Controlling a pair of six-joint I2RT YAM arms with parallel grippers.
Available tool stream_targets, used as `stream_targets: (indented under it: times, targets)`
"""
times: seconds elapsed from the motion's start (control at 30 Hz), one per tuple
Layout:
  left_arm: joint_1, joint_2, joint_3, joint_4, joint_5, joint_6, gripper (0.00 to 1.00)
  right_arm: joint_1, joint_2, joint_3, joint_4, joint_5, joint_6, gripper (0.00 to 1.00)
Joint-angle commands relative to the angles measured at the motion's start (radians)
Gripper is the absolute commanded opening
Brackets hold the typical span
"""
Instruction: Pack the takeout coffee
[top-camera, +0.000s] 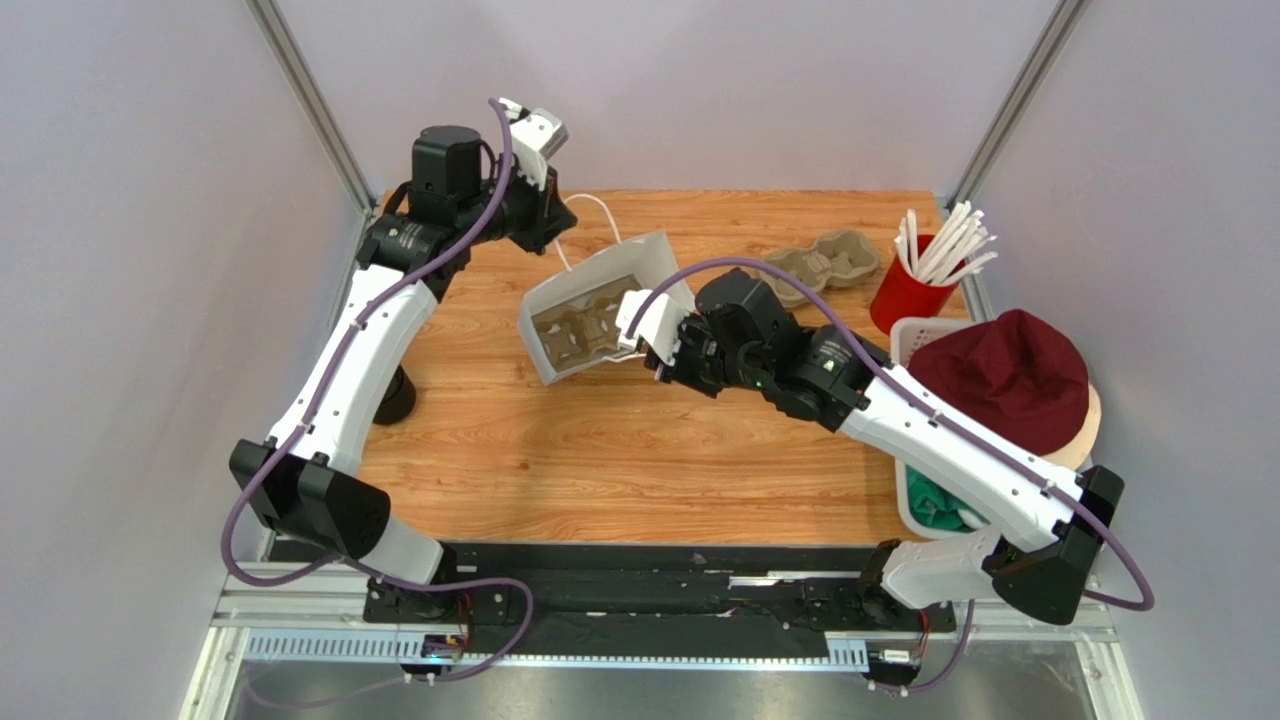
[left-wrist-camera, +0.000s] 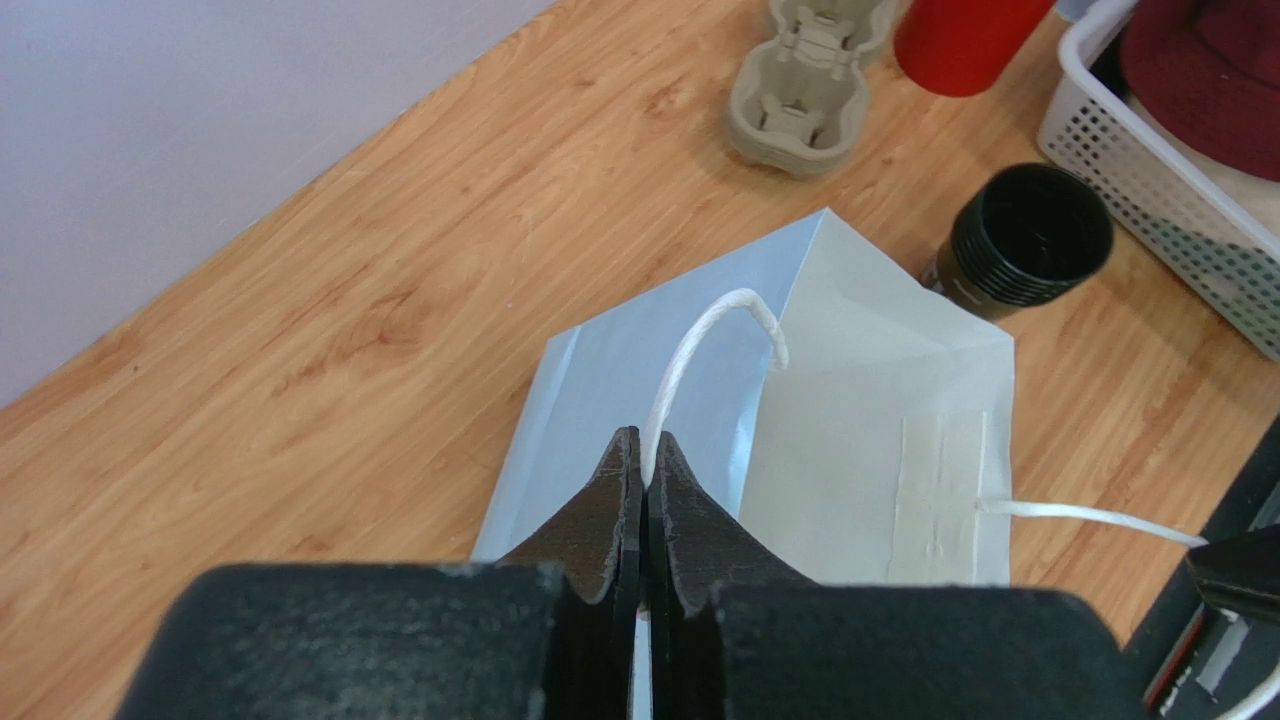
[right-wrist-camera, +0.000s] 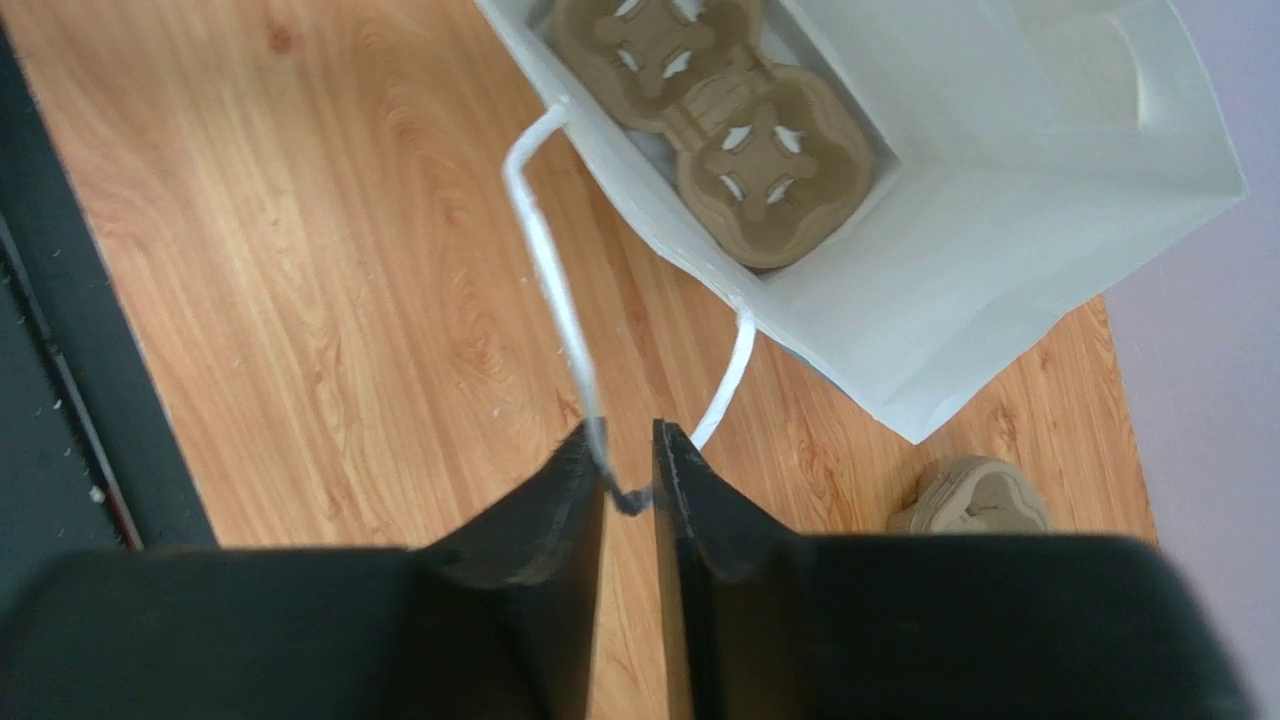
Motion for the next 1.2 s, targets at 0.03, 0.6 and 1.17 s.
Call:
stream_targets:
  times: [0.03, 0.6, 1.17]
  targets:
    - [0.041, 0.041, 0.038, 0.04, -0.11, -0.073, 0.0, -0.051, 0.035, 0.09, 0.104, 0.08, 0.04, 0.47]
    - [0.092, 0.136, 0.102, 0.066, -0.236, -0.133, 0.0, -0.149, 0.049, 0.322, 0.061, 0.1, 0.071, 0.86]
    - [0.147, 0.331, 0.381, 0.023, -0.308, -0.073, 0.0, -0.249, 0.016, 0.207, 0.148, 0.112, 0.145, 0.86]
